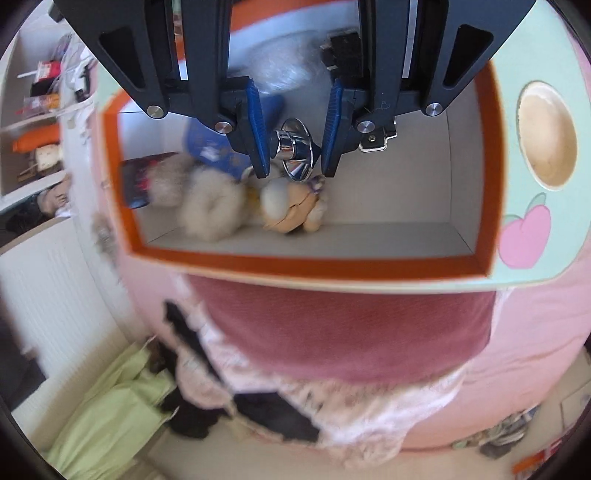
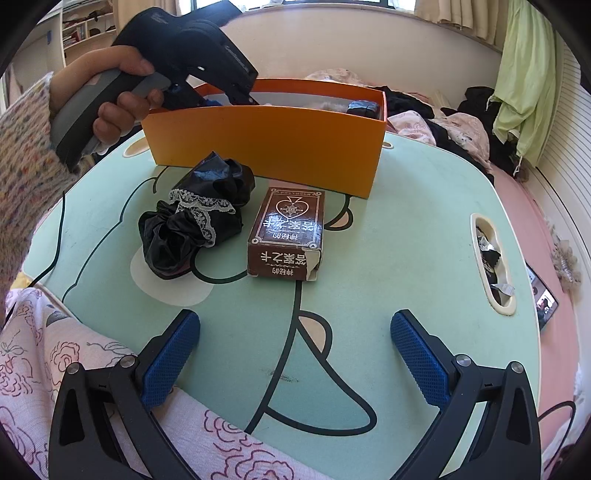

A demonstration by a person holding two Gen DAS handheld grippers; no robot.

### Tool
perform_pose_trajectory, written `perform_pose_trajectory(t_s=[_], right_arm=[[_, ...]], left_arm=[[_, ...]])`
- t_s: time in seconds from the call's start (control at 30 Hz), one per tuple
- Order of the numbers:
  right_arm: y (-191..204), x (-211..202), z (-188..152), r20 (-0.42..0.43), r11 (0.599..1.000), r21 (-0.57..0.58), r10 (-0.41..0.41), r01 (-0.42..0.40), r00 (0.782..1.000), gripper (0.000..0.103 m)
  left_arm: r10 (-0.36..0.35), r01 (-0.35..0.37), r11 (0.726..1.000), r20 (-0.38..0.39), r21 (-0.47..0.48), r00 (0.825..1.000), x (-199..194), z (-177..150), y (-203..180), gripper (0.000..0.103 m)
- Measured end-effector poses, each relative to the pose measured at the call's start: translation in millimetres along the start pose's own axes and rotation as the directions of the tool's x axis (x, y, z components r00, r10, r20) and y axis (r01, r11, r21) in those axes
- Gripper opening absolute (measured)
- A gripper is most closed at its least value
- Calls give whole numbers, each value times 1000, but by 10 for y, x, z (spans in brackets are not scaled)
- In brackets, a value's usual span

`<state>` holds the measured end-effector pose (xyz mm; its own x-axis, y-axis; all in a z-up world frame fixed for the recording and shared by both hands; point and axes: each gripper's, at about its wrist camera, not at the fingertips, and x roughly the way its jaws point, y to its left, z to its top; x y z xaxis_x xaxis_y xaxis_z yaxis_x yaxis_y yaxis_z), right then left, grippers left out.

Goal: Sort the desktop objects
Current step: 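Reach into the box and grasp the silver metal cup with the left gripper, then carry the silver cup out and place it on the table, open left gripper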

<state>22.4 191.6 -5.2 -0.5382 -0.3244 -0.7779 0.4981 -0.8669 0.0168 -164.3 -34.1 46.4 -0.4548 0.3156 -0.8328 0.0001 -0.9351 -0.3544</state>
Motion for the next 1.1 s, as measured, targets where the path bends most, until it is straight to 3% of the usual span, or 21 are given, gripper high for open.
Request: perform_pose_trajectory(t_s=[0.13, 0.27, 0.47, 0.53, 0.7, 0.77, 0.83, 0.93, 1.1], right_arm=[[2, 1, -4, 0, 1000, 0, 0, 0, 1000, 103], [0, 2, -6, 0, 1000, 0, 0, 0, 1000, 103], [0, 4, -7, 0, 1000, 0, 1, -1, 1000, 103], [1, 3, -11, 0, 1000, 0, 1, -1, 1000, 103], [-1, 3, -14, 1, 1000, -1, 1, -1, 1000, 103], [0, 4, -13, 1, 1000, -1, 1, -1, 1000, 103], [0, 3, -15, 1, 1000, -1, 2, -2, 1000, 103], [1, 5, -15, 1, 1000, -1, 1, -1, 1000, 103], [-2, 4, -20, 1, 1000, -1, 2, -2, 1000, 103]], left_arm=[[-96, 90, 995, 136, 48, 986, -564, -136, -125, 27], [-98, 74, 988, 188, 135, 977, -920, -554, -218, 27], [-88, 69, 984, 114, 162, 990, -676, -1135, -68, 27], [-27, 8, 985, 111, 171, 993, -530, -1198, -40, 27], [24, -43, 983, 108, 178, 994, -264, -1255, -58, 29], [27, -48, 987, 140, 151, 990, -303, -1275, -12, 42], [29, -56, 990, 194, 132, 981, -435, -1324, 25, 72], [80, -120, 983, 270, 136, 960, -666, -1498, 44, 98], [184, -241, 949, 260, 204, 948, -647, -1860, -8, 99]])
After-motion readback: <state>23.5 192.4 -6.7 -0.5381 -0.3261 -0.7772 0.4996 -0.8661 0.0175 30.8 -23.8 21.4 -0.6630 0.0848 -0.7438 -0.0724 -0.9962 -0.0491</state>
